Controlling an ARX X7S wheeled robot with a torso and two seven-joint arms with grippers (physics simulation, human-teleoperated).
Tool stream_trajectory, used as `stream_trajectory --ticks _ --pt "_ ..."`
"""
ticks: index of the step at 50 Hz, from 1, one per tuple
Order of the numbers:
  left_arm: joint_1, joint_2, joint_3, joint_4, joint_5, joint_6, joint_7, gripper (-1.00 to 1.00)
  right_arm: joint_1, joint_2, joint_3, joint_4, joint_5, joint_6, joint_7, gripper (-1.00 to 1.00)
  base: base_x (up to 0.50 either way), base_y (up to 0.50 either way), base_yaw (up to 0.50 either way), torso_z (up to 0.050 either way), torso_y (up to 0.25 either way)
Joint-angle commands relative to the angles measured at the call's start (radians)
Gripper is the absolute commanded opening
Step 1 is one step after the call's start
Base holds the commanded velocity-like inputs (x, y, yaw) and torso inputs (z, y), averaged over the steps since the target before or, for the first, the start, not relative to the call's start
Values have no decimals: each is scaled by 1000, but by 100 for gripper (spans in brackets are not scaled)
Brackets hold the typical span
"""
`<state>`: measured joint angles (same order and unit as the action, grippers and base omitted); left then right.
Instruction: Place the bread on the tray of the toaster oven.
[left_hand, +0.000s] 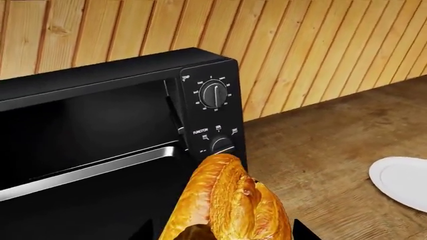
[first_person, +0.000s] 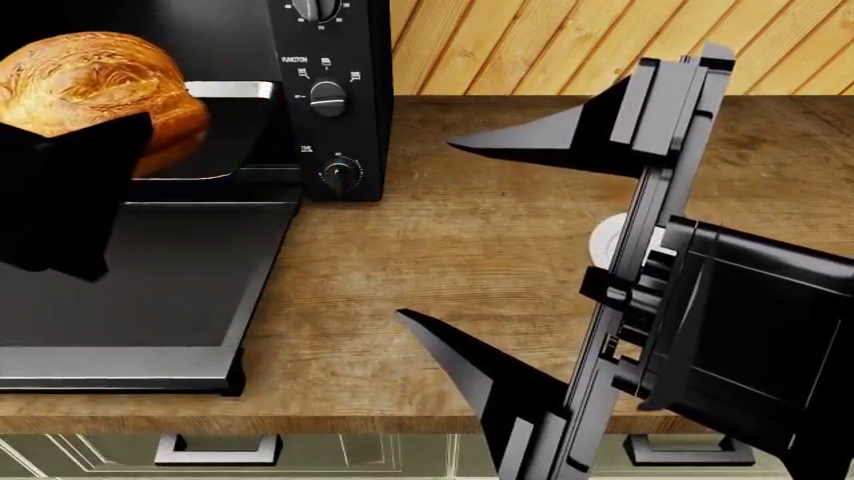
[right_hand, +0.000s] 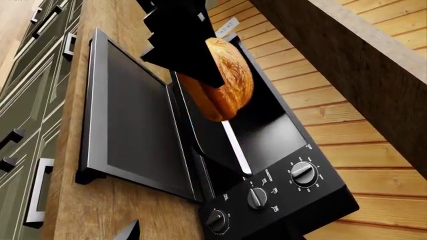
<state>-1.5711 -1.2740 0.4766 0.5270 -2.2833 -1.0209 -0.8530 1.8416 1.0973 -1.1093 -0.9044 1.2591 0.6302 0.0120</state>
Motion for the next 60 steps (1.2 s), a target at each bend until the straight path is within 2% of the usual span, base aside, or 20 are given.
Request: stream_trajectory --ticks 1,11,18,39,47,60 --pt "12 -27 0 -12 -5 47 -50 -100 -7 3 3 -2 -2 -5 -1 100 0 0 0 0 0" --pt "76 -36 5 -25 25 108 -54 -100 -24 17 3 -9 -14 -16 -4 100 0 0 0 1 1" --pt "74 -34 -2 -25 39 116 -60 -100 -32 20 4 -10 -19 -24 -8 100 0 0 0 0 0" --pt "170 -149 -31 -11 63 261 -106 -100 -53 19 1 -7 -39 -33 -12 100 0 0 0 0 0" --pt "193 -164 -33 0 71 290 -113 -100 -62 21 1 -8 -45 -36 -11 100 0 0 0 1 1" --pt "263 -106 -9 -32 144 349 -73 -100 -77 33 2 -3 -58 -46 -18 100 0 0 0 0 0"
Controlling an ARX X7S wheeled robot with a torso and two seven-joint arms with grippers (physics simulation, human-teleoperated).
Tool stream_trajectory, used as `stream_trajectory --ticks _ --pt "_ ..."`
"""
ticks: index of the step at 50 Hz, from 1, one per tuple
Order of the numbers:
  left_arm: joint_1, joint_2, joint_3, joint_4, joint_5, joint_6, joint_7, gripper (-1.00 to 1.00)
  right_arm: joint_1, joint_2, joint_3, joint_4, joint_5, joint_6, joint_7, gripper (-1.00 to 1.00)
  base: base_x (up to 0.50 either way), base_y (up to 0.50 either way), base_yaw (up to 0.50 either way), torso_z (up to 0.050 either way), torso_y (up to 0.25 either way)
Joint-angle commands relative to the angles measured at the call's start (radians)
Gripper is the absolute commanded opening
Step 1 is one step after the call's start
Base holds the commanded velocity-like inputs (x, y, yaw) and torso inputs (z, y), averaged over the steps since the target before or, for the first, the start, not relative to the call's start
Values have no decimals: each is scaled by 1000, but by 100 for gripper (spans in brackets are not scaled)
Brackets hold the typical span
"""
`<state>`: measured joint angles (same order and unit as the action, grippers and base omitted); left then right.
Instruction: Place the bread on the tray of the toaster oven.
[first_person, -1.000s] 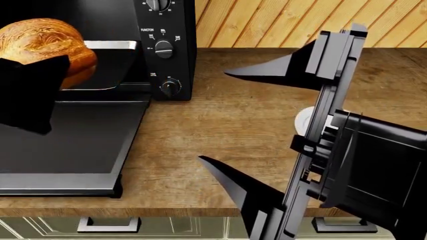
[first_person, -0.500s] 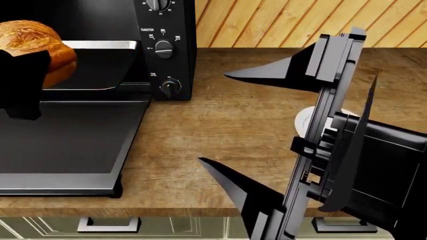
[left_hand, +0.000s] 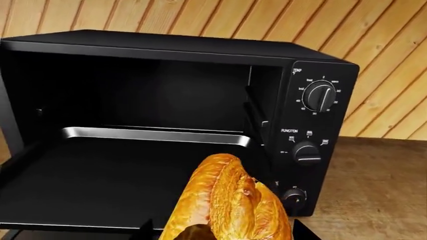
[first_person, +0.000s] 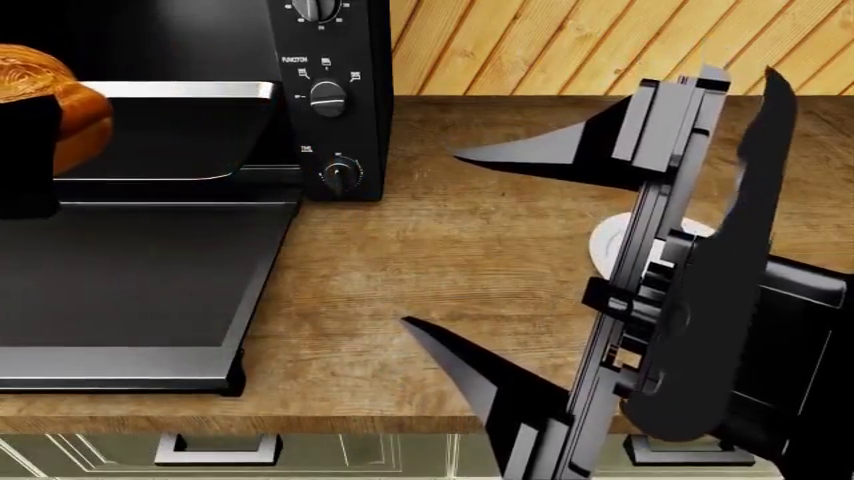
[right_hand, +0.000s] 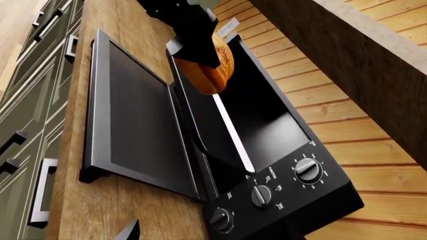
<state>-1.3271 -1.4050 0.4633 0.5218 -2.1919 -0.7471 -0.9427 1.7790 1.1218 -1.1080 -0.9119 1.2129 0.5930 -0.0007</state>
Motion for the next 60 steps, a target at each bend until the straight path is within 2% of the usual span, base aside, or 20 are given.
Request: stream_trajectory --ticks 1,5,18,23,28,30,41,51,60 --pt "29 22 4 -27 59 89 21 -100 -15 9 0 4 -14 -7 -5 100 0 0 0 0 10" --pt "52 29 4 -47 88 121 37 -100 -13 11 2 3 -11 -5 -7 100 0 0 0 0 0" --pt "31 55 4 -110 130 101 40 -100 -31 14 -3 -1 -23 -10 -8 100 0 0 0 0 1" --pt "27 99 25 -161 164 86 41 -100 -38 18 -4 -1 -30 -14 -9 100 0 0 -1 2 0" --pt "-15 208 78 -261 215 25 54 -100 -48 19 -5 2 -35 -21 -10 100 0 0 0 0 0" --pt "-20 228 87 -281 232 20 63 -100 -53 23 -7 -1 -40 -21 -9 100 0 0 0 0 0" --pt "-23 256 89 -329 264 33 88 -100 -67 42 -6 -3 -45 -32 -12 100 0 0 0 0 1" --pt "-90 334 128 -421 336 -13 101 -100 -76 43 -9 0 -52 -30 -13 100 0 0 0 0 1" --pt "-94 379 163 -471 380 -30 118 -100 -86 51 -10 -3 -57 -33 -9 100 0 0 0 1 1"
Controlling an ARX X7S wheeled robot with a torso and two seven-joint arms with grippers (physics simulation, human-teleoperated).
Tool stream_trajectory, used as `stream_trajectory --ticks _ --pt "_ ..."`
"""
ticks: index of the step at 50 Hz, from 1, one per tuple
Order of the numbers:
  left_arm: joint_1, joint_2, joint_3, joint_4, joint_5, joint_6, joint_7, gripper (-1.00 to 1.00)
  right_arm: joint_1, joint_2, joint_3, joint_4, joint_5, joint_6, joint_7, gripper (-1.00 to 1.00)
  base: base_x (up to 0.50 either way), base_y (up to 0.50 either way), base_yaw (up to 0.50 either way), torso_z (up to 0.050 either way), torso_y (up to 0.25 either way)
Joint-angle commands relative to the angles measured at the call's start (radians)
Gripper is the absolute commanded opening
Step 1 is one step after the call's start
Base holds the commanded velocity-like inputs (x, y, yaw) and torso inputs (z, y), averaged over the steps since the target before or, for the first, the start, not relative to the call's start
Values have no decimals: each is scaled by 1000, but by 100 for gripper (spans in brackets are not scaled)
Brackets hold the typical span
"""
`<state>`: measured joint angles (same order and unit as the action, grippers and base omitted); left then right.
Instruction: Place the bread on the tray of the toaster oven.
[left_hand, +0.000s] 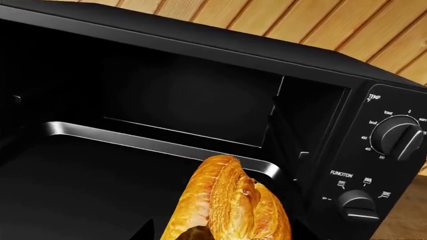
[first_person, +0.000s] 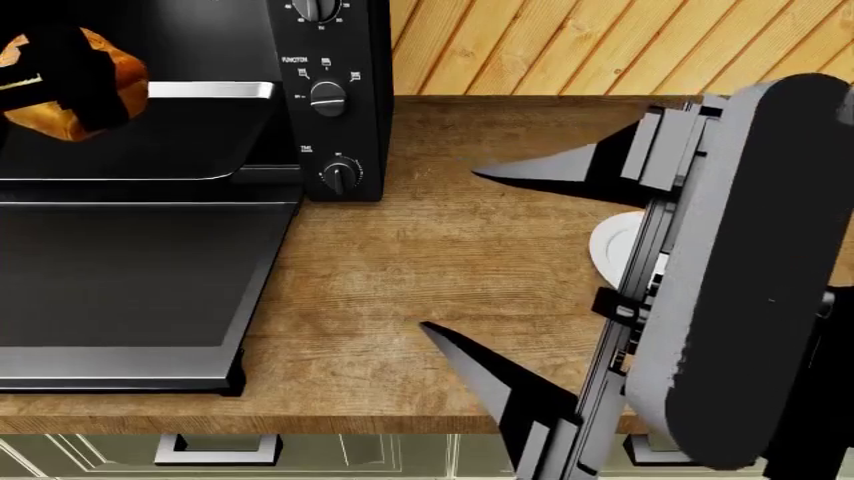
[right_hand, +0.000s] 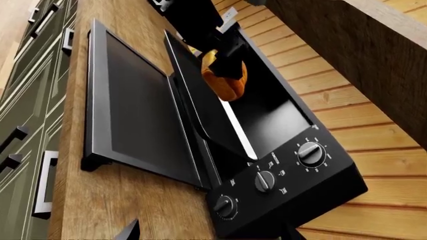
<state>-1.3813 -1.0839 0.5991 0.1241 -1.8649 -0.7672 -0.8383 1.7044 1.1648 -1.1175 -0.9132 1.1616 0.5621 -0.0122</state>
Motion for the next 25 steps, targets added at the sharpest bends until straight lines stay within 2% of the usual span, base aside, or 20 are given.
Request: stream_trajectory --ticks 1,15,25 --pt "-38 60 27 -76 57 -7 14 -100 -14 11 -2 -4 -7 -3 3 100 0 -3 0 0 0" --pt "-64 114 57 -167 114 -17 47 -100 -31 28 -3 1 -21 -12 0 100 0 0 0 0 1" --pt "-57 106 51 -170 125 -1 42 -100 -45 19 -10 10 -36 -15 -2 100 0 0 0 0 1"
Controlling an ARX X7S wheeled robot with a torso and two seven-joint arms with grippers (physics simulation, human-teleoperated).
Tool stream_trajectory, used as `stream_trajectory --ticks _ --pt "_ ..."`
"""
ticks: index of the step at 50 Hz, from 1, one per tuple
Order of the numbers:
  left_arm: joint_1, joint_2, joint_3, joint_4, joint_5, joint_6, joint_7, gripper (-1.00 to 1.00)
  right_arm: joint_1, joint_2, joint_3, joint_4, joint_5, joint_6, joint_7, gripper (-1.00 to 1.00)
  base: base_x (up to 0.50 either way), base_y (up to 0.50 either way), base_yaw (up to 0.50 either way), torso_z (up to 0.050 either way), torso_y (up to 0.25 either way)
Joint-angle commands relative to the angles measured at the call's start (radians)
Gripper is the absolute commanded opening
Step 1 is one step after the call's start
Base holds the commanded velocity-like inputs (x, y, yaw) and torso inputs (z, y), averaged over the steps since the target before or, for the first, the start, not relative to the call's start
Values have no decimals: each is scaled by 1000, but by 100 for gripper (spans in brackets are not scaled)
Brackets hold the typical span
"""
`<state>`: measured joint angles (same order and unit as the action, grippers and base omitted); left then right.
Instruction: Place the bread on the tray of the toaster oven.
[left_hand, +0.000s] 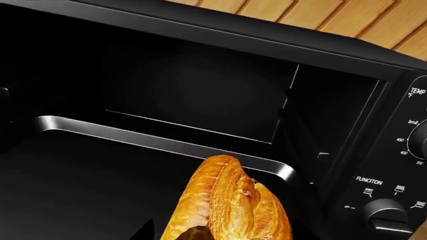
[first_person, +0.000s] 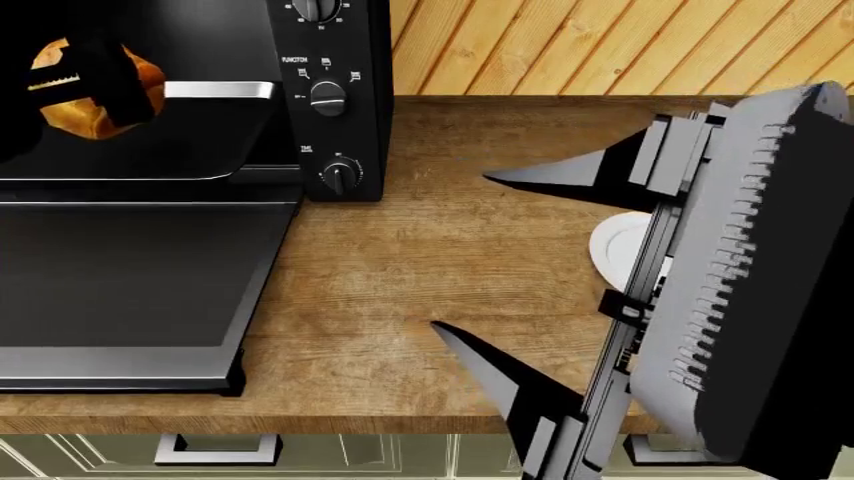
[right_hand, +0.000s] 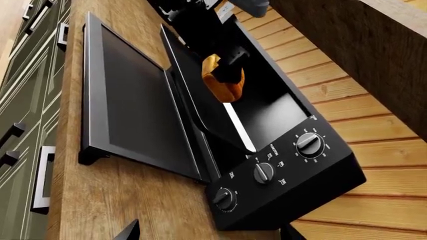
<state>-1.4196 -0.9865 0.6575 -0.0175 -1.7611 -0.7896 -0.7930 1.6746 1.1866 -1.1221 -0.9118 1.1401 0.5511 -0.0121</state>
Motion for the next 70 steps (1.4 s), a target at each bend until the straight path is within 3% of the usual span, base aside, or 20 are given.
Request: stream_trajectory --ticks 1,49,50,70 --pt "-19 8 -9 -28 21 23 -3 -100 -16 -4 -5 8 -15 -3 -2 100 0 0 0 0 0" --pt "-103 123 24 -265 161 73 52 -100 -68 13 -21 19 -59 -17 -9 100 0 0 0 0 1" --pt "-104 123 25 -264 161 70 51 100 -69 13 -21 19 -60 -18 -8 100 0 0 0 10 0" --pt "-86 87 9 -221 132 60 29 100 -77 16 -19 14 -61 -20 -4 100 0 0 0 0 0"
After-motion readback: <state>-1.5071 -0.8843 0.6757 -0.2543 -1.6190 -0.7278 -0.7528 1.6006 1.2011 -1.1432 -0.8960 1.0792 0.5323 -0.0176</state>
